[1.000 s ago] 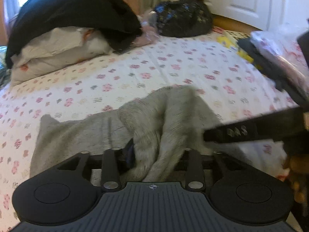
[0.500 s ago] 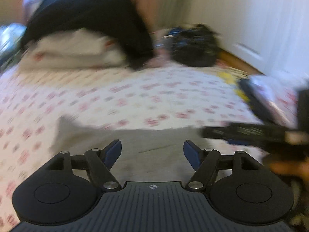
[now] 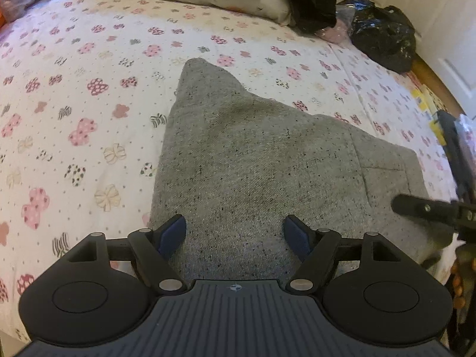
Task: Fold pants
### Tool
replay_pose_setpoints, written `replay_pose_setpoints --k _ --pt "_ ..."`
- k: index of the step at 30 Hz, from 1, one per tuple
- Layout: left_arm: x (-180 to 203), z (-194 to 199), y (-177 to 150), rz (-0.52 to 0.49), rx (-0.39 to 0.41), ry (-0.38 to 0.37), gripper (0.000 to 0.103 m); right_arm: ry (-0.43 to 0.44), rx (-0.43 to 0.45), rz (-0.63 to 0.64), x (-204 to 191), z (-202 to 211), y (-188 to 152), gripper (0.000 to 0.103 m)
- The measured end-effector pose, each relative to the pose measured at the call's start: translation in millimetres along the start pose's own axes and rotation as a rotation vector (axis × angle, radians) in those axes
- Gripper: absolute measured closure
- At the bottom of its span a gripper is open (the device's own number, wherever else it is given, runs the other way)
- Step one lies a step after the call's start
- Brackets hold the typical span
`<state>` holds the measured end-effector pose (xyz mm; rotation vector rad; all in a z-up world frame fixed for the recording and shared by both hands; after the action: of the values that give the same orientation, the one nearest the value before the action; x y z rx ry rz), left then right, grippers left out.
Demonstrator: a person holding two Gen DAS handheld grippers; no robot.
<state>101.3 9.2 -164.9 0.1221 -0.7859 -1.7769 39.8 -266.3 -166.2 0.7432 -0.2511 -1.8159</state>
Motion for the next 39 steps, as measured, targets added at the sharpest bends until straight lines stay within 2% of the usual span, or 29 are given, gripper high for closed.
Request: replay_pose_setpoints --k 2,3,5,8,11,13,15,17,18,19,23,25,27,30,35,36,39 --pt "-1.0 0.8 2.6 0.001 0.008 -0.004 0.031 0.026 0.004 -0.016 -0.5 0.2 3.7 0.048" --pt "-2.1 3.3 3.4 0.005 0.014 -0.006 0.031 0.082 -0.001 -0.041 -2.4 1.2 6.2 0.074" --pt "-2.6 10.2 6.6 0.009 0.037 -0.002 0.031 0.090 -0.002 -0.076 -7.1 4.1 10.5 0.077" --pt "1.4 25.0 12.5 -0.024 0.083 0.007 0.031 0.036 0.083 0.096 -32.1 29.9 17.1 0.083" --pt "7.0 28.9 17.1 -0.059 0.099 0.014 0.030 0.014 0.166 0.120 -35.5 62.6 25.2 0.083" --pt "9.2 22.6 17.1 -0.080 0.086 0.023 0.030 -0.033 0.159 0.121 -25.2 63.3 27.0 0.083" --pt "6.8 8.8 12.8 -0.084 0.053 0.047 0.030 -0.066 0.103 0.103 -10.7 47.0 22.1 0.077" --pt "1.8 -7.3 3.9 -0.077 -0.009 0.062 0.027 -0.130 0.031 0.120 1.5 21.7 12.1 0.053" --pt "-0.6 -13.7 -1.1 -0.073 -0.039 0.063 0.026 -0.182 0.025 0.151 6.1 12.4 6.3 0.038" --pt "-2.1 -13.5 -2.5 -0.072 -0.027 0.059 0.025 -0.212 0.044 0.165 8.1 11.4 3.6 0.031" --pt "-7.0 -2.8 0.2 -0.073 -0.017 0.053 0.024 -0.227 0.071 0.151 12.9 23.8 -2.0 0.014" --pt "-8.8 10.4 5.6 -0.075 0.029 0.058 0.024 -0.242 0.083 0.130 18.1 31.0 -2.1 0.011" --pt "-15.1 21.4 11.6 -0.065 0.071 0.059 0.024 -0.237 0.105 0.088 24.8 35.5 0.2 0.000" --pt "-28.2 19.2 16.8 -0.035 0.057 0.055 0.024 -0.213 0.126 0.050 33.6 41.2 7.8 0.000" --pt "-38.3 -8.5 10.8 -0.005 -0.036 0.008 0.024 -0.102 0.059 0.018 38.9 25.9 11.8 0.000" --pt "-36.0 -10.9 10.9 -0.014 -0.029 0.000 0.021 -0.080 0.044 0.015 39.2 20.5 11.5 0.000" --pt "-22.5 -20.0 15.9 -0.052 -0.026 -0.037 0.020 -0.023 0.005 0.009 38.6 5.0 7.6 0.000"
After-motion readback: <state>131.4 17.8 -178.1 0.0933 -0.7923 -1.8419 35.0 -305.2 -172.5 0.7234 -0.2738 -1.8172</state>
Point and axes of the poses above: each gripper's, at about its wrist camera, not at the fingertips, and z roughly against the way its jaws point, x to its right, y to its top, the point moved 6 cm from there along -z, roughly the way its jaws point, and after that the axes turned 5 degrees about -y, right-handed, at the moved point
